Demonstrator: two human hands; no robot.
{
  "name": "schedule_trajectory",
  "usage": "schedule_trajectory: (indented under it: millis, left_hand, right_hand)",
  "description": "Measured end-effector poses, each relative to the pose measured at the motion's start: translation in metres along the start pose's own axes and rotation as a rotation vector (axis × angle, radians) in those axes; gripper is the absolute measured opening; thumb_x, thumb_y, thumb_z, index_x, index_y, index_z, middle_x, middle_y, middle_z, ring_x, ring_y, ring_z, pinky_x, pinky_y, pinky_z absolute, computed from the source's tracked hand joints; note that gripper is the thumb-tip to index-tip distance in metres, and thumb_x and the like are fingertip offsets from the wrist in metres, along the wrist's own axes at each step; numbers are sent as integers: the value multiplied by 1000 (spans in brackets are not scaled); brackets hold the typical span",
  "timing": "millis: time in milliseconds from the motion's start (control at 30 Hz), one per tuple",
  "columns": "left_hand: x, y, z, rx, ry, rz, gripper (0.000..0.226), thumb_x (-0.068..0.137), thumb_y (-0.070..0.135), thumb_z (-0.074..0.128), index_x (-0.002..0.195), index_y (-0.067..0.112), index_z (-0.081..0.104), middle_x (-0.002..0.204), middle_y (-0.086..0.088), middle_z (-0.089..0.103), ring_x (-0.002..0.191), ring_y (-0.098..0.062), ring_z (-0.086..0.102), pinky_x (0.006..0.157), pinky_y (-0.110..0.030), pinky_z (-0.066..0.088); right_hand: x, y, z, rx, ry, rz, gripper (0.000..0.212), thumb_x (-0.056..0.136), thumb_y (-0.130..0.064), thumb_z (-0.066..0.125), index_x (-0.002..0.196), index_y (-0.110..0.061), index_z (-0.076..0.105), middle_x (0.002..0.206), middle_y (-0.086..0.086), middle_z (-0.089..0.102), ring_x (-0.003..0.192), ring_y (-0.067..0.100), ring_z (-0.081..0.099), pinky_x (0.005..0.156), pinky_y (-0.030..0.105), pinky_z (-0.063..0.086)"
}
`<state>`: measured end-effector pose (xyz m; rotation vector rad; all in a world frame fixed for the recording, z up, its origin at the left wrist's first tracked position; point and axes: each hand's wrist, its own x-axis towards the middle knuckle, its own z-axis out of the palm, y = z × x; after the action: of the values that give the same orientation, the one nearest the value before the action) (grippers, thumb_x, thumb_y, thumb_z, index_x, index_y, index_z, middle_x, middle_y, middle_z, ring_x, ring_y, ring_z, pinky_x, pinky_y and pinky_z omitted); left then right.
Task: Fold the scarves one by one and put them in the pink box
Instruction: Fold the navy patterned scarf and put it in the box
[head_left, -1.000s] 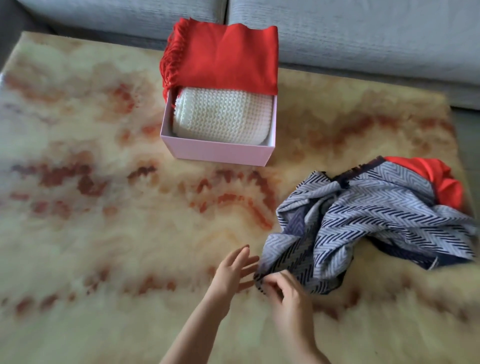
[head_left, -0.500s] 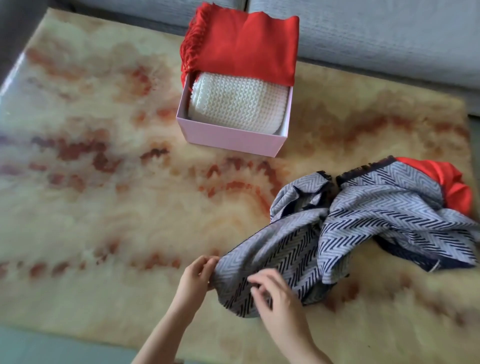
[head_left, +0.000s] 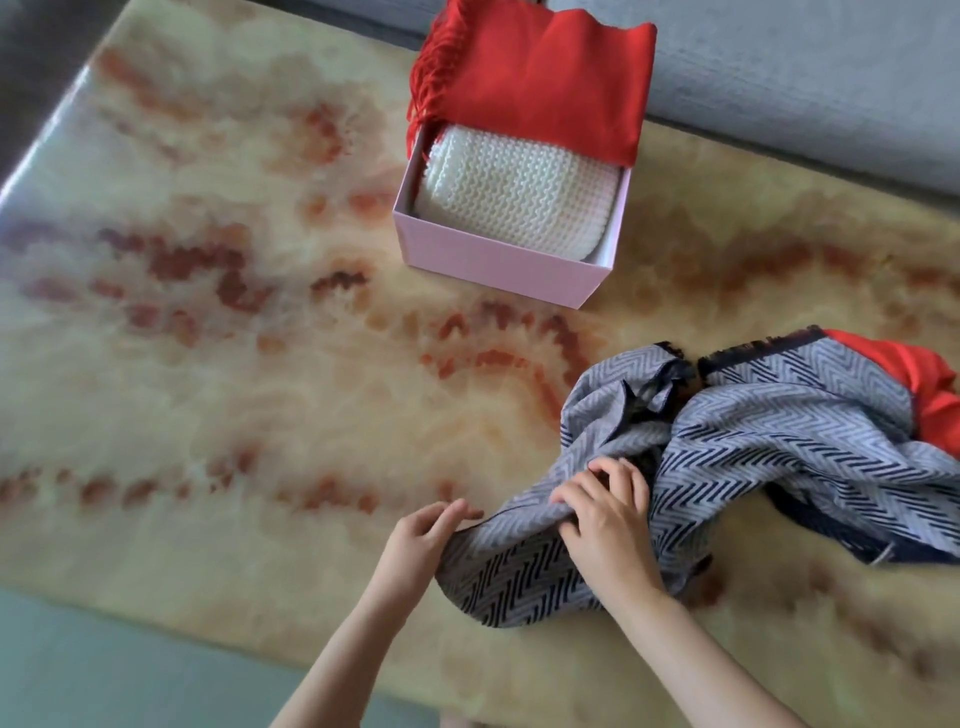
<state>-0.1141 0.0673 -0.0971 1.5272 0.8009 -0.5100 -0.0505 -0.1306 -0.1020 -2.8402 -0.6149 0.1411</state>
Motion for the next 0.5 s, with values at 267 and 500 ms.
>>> schedule_trajectory:
  millis: [267, 500]
  left_hand:
    - [17, 10, 29, 320, -37, 90, 14, 89, 27, 61, 101, 31, 67, 81, 12, 69, 74, -2, 65, 67, -11, 47]
    - [36, 39, 65, 251, -160, 79, 27, 90, 19, 60, 117, 18, 63, 101, 1, 70, 85, -12, 65, 80, -27, 51]
  right_hand:
    - [-67, 1, 4, 96, -30, 186, 20, 65, -11, 68, 82, -21, 68, 79, -8, 61, 81, 22, 55, 88, 34, 38]
    - [-46, -8, -11, 87, 113, 376, 29, 75, -27, 44, 87, -26, 70, 81, -11, 67, 89, 18, 47, 77, 33, 27]
